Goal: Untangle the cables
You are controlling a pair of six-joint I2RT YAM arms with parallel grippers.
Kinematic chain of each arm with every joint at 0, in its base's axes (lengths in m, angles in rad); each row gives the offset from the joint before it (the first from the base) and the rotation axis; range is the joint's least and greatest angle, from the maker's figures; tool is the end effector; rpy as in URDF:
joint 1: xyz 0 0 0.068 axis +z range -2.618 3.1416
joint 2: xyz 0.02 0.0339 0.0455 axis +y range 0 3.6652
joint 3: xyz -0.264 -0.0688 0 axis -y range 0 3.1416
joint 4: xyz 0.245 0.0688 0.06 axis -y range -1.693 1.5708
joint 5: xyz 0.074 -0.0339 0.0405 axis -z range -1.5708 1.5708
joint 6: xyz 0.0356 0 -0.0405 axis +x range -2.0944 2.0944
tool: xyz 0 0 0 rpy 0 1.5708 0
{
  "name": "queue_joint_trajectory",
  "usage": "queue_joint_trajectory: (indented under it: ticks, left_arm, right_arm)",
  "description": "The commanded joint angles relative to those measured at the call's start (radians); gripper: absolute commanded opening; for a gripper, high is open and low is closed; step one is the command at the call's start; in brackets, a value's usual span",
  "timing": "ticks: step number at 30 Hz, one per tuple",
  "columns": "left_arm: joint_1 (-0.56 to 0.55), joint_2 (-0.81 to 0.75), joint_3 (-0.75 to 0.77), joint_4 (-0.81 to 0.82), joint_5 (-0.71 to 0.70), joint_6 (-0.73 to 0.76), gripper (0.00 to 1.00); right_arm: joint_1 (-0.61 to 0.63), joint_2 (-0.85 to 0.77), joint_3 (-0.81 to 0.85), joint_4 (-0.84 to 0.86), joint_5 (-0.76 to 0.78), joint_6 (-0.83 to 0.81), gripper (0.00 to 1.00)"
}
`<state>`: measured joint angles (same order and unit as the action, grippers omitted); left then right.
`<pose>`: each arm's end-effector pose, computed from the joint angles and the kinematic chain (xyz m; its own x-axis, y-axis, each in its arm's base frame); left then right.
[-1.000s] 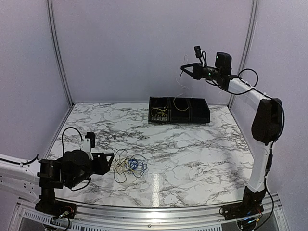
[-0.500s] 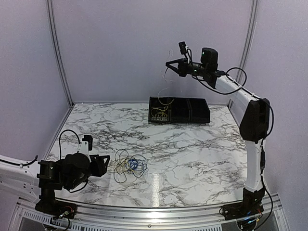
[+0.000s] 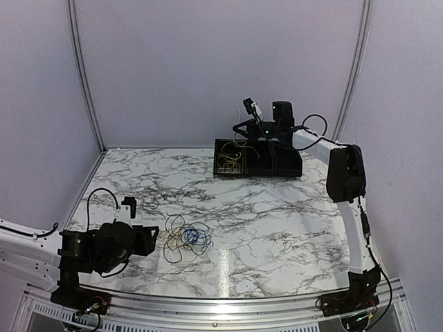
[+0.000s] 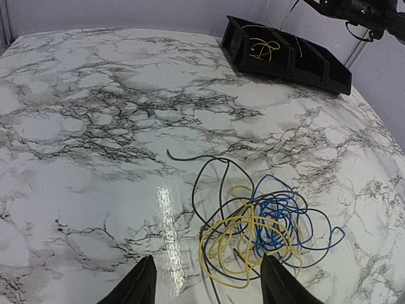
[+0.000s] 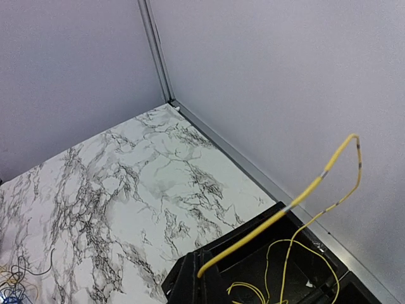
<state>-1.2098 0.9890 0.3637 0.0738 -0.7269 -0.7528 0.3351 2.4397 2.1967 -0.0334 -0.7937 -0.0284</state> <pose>0.0908 -0.1735 0.1866 -0.4763 -0.1848 -0.8596 0.2377 0.9142 -0.3282 0.5290 0.2111 0.2562 -0.2327 -0.1021 -0.9672 -0.8853 0.4339 0.1672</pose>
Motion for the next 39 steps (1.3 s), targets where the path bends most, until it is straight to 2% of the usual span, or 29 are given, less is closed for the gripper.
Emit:
queue_joint_trajectory:
  ticks: [1,14,24,31,39]
  left_arm:
    - [-0.004,0.045,0.033,-0.017,-0.014,-0.022,0.59]
    - [-0.004,0.101,0.052,0.003,-0.002,-0.006,0.59]
    - [-0.004,0.085,0.049,-0.020,0.014,-0.036,0.59]
    - [-0.004,0.094,0.050,-0.017,0.002,-0.046,0.59]
    - [-0.004,0.115,0.059,-0.017,0.020,-0.049,0.59]
  right_arm:
    - [0.043,0.014,0.013,-0.046,-0.003,-0.078,0.00]
    - [0.084,-0.007,0.030,-0.023,-0.053,-0.037,0.00]
    - [0.109,0.090,0.119,0.096,-0.076,0.084,0.00]
    - [0.171,0.127,0.208,0.117,-0.073,0.096,0.00]
    - [0.148,0.167,0.199,0.103,-0.025,0.061,0.00]
